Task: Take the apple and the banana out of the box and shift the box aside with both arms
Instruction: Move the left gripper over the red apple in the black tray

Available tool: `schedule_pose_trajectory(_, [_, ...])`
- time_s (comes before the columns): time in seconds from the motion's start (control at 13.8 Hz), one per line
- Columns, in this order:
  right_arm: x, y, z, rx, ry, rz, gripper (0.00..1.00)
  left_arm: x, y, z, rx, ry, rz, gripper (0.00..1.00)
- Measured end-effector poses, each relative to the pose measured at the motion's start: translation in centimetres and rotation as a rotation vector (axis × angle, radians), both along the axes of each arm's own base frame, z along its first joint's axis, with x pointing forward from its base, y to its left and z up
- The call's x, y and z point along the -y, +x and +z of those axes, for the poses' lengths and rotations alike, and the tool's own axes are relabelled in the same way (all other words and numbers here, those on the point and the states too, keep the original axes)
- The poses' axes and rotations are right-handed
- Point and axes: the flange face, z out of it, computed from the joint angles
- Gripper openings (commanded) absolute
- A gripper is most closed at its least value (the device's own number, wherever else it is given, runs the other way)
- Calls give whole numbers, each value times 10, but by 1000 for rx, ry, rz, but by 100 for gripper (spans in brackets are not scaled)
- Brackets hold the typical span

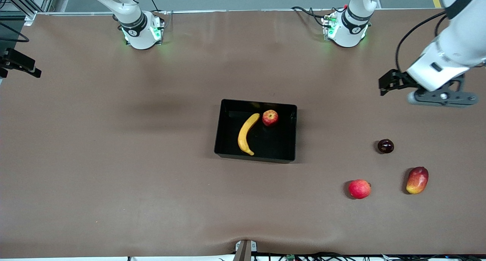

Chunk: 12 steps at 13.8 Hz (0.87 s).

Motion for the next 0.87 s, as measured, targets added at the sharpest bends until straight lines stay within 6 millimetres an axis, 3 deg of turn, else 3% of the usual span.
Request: schedule_pose_trajectory(0.87, [5, 0, 0, 5, 0, -10, 100, 169, -15, -165, 4, -88, 6, 100])
